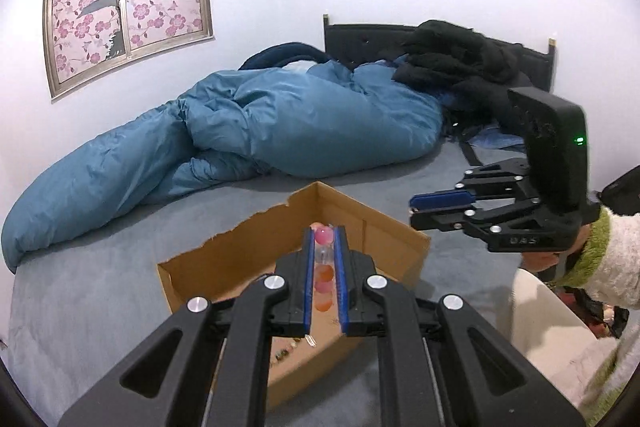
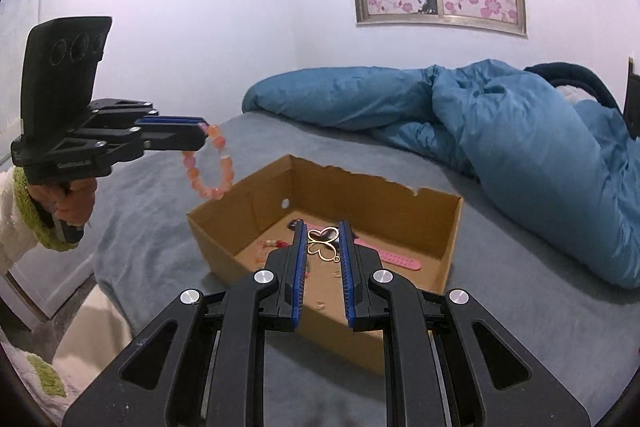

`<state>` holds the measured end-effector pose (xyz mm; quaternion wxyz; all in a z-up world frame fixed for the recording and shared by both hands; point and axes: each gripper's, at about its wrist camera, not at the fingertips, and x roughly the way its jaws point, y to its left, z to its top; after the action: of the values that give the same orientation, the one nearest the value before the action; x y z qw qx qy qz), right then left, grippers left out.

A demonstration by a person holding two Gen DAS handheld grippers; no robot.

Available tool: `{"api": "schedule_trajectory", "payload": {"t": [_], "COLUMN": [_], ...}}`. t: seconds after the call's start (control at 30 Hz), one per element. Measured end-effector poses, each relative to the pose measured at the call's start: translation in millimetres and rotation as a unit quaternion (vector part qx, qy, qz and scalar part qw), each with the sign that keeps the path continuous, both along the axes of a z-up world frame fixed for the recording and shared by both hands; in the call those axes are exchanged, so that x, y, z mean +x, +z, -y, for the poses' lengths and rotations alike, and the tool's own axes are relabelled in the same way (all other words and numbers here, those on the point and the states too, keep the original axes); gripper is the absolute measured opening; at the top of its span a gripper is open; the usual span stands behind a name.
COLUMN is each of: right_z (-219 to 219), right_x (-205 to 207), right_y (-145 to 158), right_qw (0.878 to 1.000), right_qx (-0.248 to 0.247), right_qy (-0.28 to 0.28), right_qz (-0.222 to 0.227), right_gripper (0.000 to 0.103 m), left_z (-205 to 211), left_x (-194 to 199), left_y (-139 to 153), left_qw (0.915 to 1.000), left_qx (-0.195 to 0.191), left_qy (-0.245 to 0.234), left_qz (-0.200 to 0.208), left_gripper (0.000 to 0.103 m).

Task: Organize jewelry
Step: 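Carry both items into the box while both tools open to drop them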

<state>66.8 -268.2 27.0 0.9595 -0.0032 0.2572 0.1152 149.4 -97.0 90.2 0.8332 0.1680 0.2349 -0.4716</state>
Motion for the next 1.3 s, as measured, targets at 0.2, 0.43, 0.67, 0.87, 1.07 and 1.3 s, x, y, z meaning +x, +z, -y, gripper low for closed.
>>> {"api": "schedule_trajectory", "payload": {"t": [0.2, 0.43, 0.67, 0.87, 1.07, 1.3], "right_z": [15, 12, 8, 11, 13, 16], "right_x": [30, 54, 67, 68, 69, 64], "right_y": [-15, -48, -68, -74, -74, -72], "right_qw": [0.999, 0.990, 0.981, 0.978, 0.978, 0.980], "right_qx": [-0.005, -0.044, -0.077, -0.081, -0.084, -0.075], "right_qy": [0.009, 0.034, 0.054, 0.056, 0.052, 0.038], "right_qz": [-0.052, -0.126, -0.170, -0.182, -0.183, -0.179], "right_gripper": [0.014, 0.014, 0.014, 0.014, 0.014, 0.017], "left_z": [28, 52, 68, 69, 68, 63], "left_x": [30, 48, 62, 62, 65, 63], "left_y": [-36, -92, -120, -127, -128, -121], "left_qw": [0.9985, 0.9902, 0.9802, 0.9771, 0.9767, 0.9796], "left_qx": [0.039, 0.105, 0.139, 0.148, 0.146, 0.137], "left_qy": [-0.015, -0.039, -0.047, -0.054, -0.047, -0.036], "left_qz": [-0.035, -0.084, -0.133, -0.144, -0.151, -0.142], "left_gripper": [0.009, 0.009, 0.009, 0.009, 0.019, 0.029]}}
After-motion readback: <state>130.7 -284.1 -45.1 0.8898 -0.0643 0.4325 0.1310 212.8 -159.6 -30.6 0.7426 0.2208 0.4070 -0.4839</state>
